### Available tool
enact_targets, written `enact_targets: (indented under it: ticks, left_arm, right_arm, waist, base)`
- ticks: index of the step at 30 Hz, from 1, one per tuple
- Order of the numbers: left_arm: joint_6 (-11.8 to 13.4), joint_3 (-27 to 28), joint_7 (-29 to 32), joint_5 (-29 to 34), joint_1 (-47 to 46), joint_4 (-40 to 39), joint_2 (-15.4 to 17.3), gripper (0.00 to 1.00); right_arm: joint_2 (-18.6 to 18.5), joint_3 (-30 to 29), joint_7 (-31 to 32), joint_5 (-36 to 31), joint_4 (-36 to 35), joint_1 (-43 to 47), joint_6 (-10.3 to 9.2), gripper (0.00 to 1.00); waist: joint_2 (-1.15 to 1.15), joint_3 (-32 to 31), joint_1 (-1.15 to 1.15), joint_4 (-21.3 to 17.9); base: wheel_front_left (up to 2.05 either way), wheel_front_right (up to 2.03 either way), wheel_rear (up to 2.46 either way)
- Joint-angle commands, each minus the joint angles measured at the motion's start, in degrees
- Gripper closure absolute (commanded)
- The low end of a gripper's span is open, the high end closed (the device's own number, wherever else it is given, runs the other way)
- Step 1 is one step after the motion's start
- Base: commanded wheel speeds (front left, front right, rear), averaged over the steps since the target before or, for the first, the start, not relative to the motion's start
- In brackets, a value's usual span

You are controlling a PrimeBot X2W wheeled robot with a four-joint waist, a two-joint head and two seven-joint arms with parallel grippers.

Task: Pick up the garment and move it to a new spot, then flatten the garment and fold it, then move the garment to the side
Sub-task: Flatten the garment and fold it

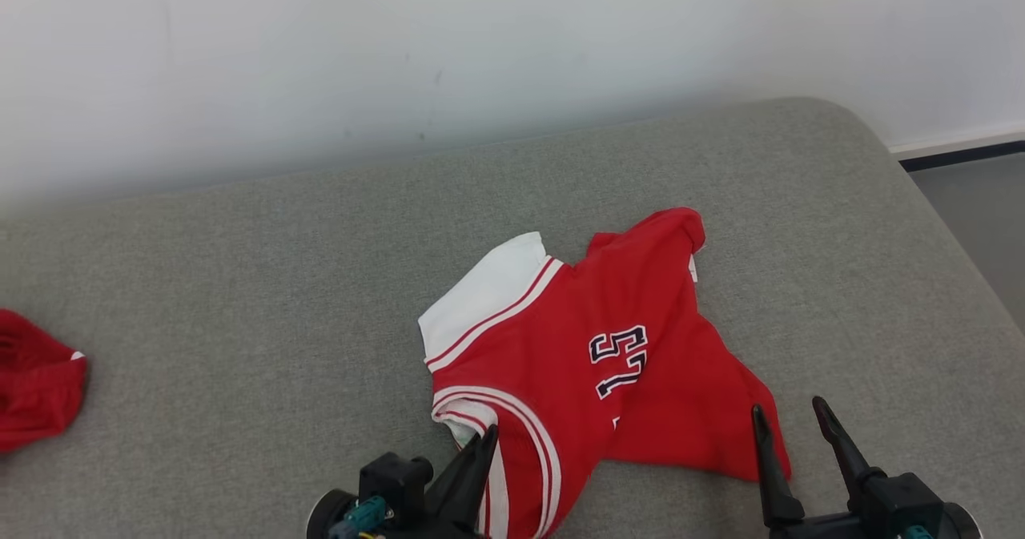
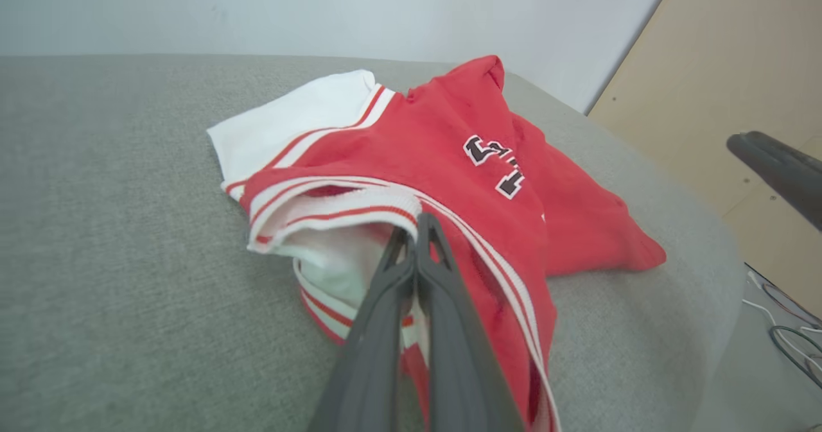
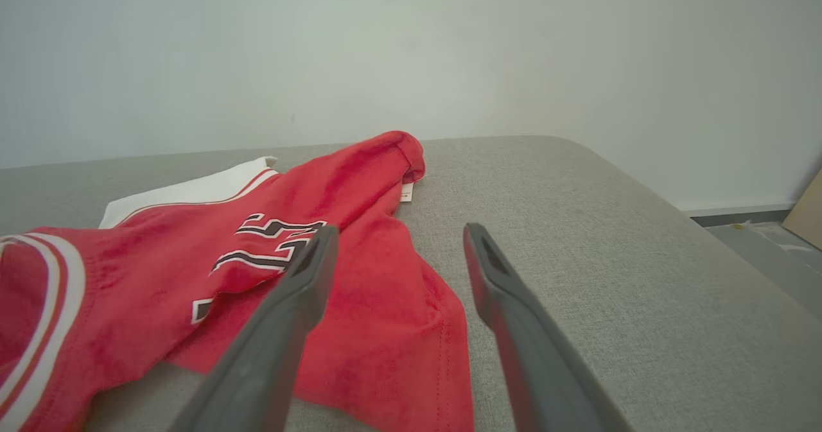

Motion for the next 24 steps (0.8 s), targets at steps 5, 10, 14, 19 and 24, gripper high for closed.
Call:
enact_targets:
  ticks: [5, 10, 14, 19, 24]
  left_arm:
    - [0.07, 2.02, -0.21, 2.0, -1.29, -8.04, 0.95, 1.0]
    - [0.08, 5.11, -0.2, 4.44, -2.29, -16.55, 4.17, 1.0]
    - [0.57, 6.27, -0.21, 5.31, -1.13, -19.81, 6.23, 1.0]
    - [1.41, 8.2, 0.45, 4.18, 0.28, -22.07, 8.8, 1.0]
    - [1.29, 9.34, 0.46, 3.81, -1.89, -20.08, 10.49, 1.0]
  right_arm:
    - [0.16, -0.81, -0.17, -0.2, 0.61, 0.76, 0.09, 0.0]
    - [0.48, -1.19, -0.16, -0.75, 0.77, 0.6, 0.09, 0.0]
    - [0.56, -1.62, -0.16, -0.57, 1.01, 0.38, 0.09, 0.0]
    - [0.81, -1.99, -0.17, -0.52, 1.44, -0.05, 0.09, 0.0]
    - [0.83, -1.34, -0.17, -0.57, 2.13, -1.65, 0.09, 0.0]
  waist:
    - [0.0, -0.75, 0.0, 4.02]
    - [0.0, -1.01, 0.0, 8.15]
    - [0.0, -0.9, 0.0, 9.56]
    - [0.0, -0.15, 0.0, 10.4]
    - [0.0, 1.22, 0.0, 8.96]
  base:
    - [0.0, 0.0, 0.0]
    - [0.0, 0.0, 0.0]
    - [0.0, 0.0, 0.0]
    - [0.0, 0.0, 0.0]
    - [0.0, 0.0, 0.0]
